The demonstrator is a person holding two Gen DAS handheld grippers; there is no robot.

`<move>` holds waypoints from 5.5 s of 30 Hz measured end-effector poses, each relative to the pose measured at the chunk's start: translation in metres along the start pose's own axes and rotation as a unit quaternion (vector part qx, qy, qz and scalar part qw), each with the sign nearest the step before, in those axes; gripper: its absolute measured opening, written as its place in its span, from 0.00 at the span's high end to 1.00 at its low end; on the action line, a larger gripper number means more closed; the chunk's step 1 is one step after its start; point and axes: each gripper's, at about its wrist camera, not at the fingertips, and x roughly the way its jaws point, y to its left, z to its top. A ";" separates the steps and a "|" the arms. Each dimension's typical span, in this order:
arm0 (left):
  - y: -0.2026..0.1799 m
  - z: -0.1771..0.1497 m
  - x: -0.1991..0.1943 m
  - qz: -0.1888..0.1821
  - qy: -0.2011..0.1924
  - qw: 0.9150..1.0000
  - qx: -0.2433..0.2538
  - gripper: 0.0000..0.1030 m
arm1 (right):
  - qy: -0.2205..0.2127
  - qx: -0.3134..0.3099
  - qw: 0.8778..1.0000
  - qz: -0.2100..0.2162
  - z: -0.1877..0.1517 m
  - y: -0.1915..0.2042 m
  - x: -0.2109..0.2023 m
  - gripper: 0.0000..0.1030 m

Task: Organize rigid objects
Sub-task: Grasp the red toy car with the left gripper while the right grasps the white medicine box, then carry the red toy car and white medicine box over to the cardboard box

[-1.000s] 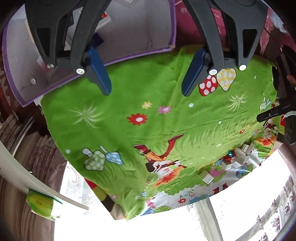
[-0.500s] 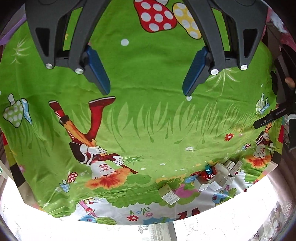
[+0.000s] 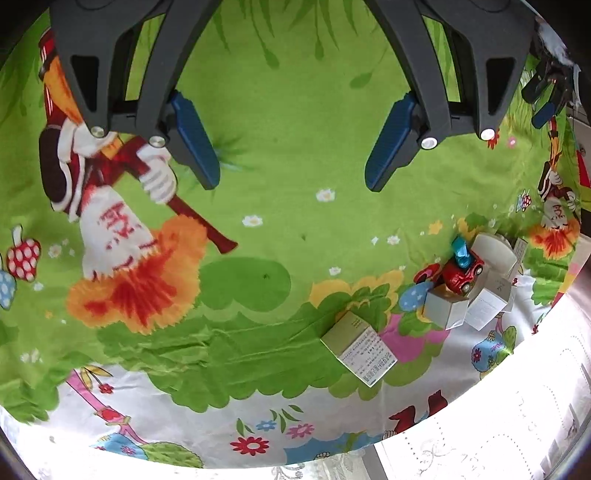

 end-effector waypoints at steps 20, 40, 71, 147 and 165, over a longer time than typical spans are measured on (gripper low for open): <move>-0.014 0.000 0.009 0.038 0.021 0.998 0.043 0.00 | -0.027 -0.160 0.984 0.078 -0.016 0.060 -0.016 0.57; -0.161 0.131 0.100 0.072 -0.039 0.965 0.250 0.05 | -0.031 -0.094 0.994 0.052 -0.099 0.017 -0.060 0.56; -0.101 0.053 0.066 0.002 0.034 0.990 0.136 0.44 | -0.036 -0.053 0.998 0.020 -0.071 0.016 -0.039 0.39; -0.142 -0.095 -0.072 -0.033 0.029 0.983 0.178 0.65 | -0.056 -0.054 0.996 0.044 -0.229 0.016 -0.190 0.57; -0.226 -0.123 -0.087 -0.091 0.053 0.954 0.282 0.65 | -0.076 0.025 0.996 -0.033 -0.275 -0.081 -0.249 0.57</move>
